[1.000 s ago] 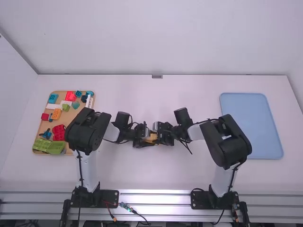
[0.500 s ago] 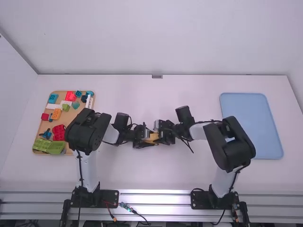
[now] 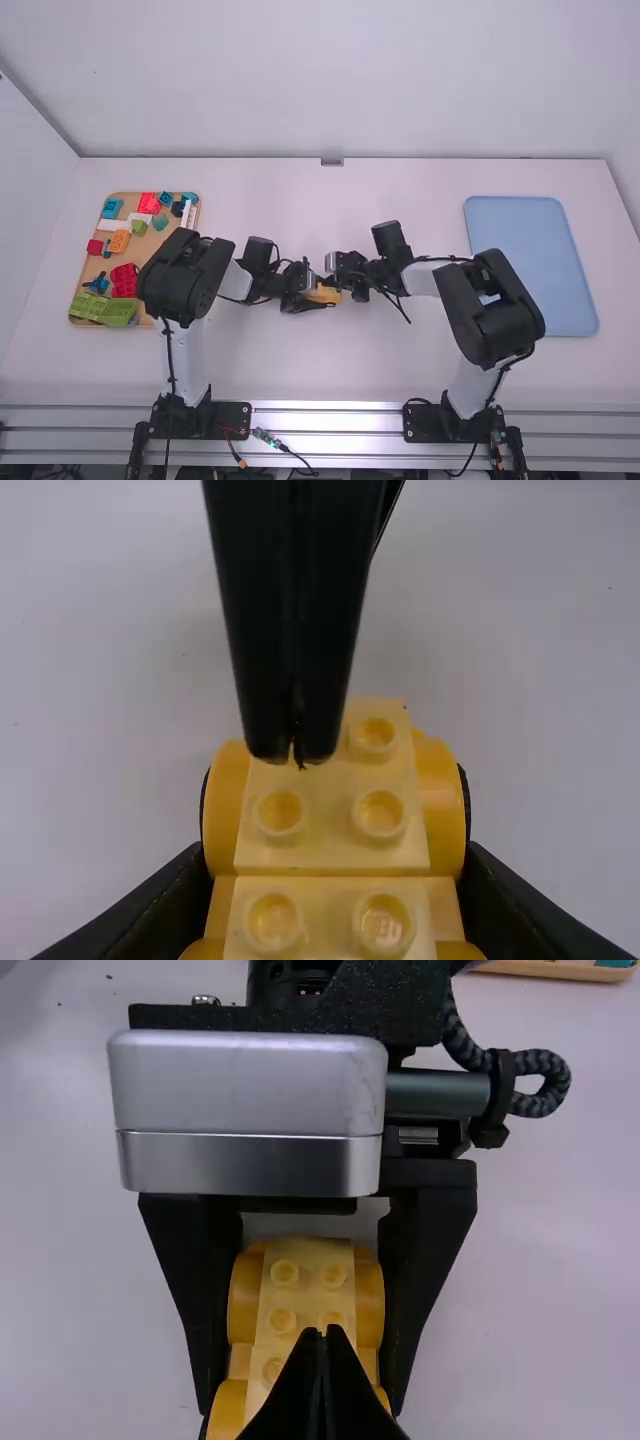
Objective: Assemble lego blocks to make yellow taxi
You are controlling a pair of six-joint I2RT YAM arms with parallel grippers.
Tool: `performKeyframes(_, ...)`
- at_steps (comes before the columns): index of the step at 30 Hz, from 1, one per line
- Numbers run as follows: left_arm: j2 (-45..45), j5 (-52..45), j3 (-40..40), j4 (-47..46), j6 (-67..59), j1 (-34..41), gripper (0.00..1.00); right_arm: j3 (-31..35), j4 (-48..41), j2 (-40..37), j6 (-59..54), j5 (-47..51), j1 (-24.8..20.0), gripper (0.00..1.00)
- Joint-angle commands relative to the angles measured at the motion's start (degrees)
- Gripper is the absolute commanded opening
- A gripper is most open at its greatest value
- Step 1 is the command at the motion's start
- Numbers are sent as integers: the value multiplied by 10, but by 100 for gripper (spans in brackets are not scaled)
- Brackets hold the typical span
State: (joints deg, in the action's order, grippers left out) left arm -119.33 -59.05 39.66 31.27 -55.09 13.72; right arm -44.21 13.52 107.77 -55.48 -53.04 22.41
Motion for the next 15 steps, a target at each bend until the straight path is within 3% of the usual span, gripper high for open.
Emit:
performKeyframes(1,-10,60,-6,-15,-3,2,31,-8,-3,27,-1,-9,-3,0)
performKeyframes(15,-10,60,-17,10,2,2,31,-8,28,91,14,10,-9,0)
